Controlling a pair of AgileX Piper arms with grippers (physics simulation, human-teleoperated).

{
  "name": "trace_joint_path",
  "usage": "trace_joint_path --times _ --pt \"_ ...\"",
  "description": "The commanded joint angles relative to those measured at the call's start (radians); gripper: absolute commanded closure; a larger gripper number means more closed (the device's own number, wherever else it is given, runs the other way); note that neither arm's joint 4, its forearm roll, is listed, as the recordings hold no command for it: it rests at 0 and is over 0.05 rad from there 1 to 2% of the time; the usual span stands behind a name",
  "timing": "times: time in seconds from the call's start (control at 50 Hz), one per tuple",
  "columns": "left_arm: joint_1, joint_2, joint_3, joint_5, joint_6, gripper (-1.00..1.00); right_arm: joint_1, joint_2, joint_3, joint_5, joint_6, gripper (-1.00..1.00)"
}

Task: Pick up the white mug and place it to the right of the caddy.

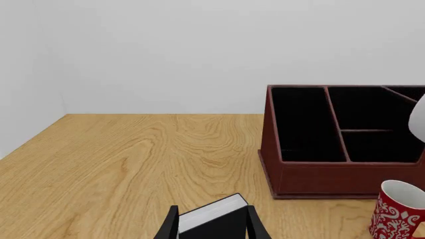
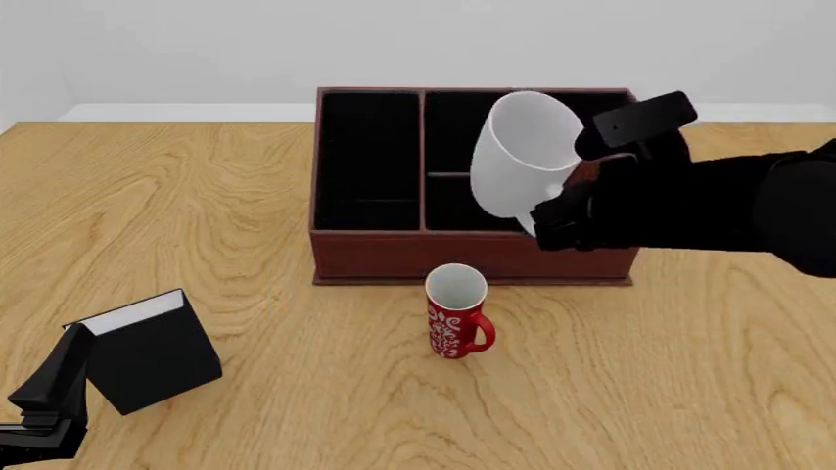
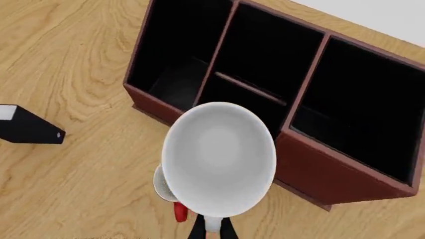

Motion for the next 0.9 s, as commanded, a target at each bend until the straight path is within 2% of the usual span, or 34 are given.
trace_joint_path --times 0.02,0.32,0.5,0.72,0.82,0.9 --pt "0.000 0.000 0.000 0.000 0.000 -1.00 -0.050 -0.063 0.065 -0.010 0.025 1.00" --pt "0.000 0.000 0.000 0.000 0.000 -1.00 -0.118 -0.132 0.145 -0.021 0.059 1.00" --pt "0.000 0.000 0.000 0.000 0.000 -1.00 -0.196 -0.177 0.217 -0.034 0.073 1.00" --pt "0.000 0.000 0.000 0.000 0.000 -1.00 -0.287 -0.253 0.269 -0.002 0.067 1.00" --pt "0.000 0.000 0.000 0.000 0.000 -1.00 -0.366 -0.305 0.279 0.031 0.060 1.00" --pt "0.000 0.000 0.000 0.000 0.000 -1.00 -0.381 -0.319 0.280 0.044 0.062 1.00"
